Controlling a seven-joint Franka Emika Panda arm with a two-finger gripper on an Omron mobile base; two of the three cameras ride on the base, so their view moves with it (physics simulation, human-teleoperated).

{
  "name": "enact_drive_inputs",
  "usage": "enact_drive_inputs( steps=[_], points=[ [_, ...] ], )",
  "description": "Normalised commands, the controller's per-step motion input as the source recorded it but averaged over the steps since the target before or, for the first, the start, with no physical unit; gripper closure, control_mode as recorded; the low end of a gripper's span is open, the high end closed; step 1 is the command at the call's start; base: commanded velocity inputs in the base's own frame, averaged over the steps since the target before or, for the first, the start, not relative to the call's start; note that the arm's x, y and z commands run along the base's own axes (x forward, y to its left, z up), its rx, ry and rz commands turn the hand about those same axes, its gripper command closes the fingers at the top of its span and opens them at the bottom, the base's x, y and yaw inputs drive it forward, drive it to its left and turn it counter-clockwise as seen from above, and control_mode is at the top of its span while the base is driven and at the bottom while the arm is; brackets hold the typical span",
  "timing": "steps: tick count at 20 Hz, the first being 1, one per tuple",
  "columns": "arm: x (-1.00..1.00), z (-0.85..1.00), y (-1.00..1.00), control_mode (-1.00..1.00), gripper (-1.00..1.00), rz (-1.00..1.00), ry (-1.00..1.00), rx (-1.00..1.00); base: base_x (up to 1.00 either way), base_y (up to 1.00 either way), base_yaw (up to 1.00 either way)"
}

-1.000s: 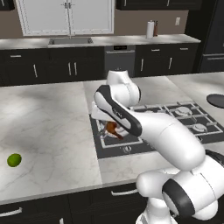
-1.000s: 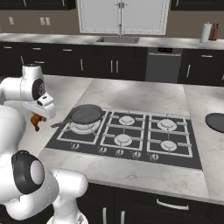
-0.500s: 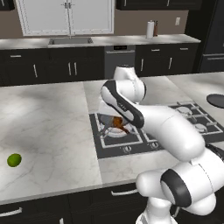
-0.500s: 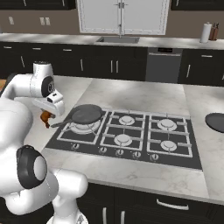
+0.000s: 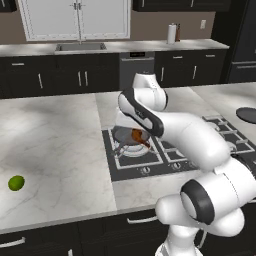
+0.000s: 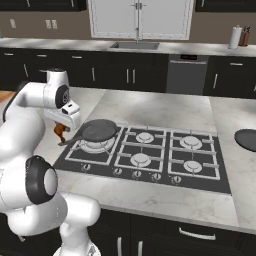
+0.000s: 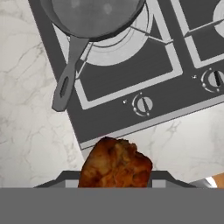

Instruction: Place both pans onto different burners. Then place the lime and the chicken drumstick on different pans.

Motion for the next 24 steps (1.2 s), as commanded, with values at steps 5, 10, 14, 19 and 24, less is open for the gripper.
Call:
enact_drive_inputs(
  steps=[5,10,14,19,24],
  points=[
    [0.32,0.00,-0.02,-1.00,1.00,0.00,0.00,0.00,0.00,0.00,0.00],
    [0.30,0.00,-0.12,-1.00,1.00,0.00,0.00,0.00,0.00,0.00,0.00],
    [0.33,0.00,-0.17,-1.00,1.00,0.00,0.00,0.00,0.00,0.00,0.00],
    [0.35,0.00,-0.15,-1.00,1.00,0.00,0.00,0.00,0.00,0.00,0.00],
    [0.35,-0.02,-0.14,-1.00,1.00,0.00,0.00,0.00,0.00,0.00,0.00]
  ],
)
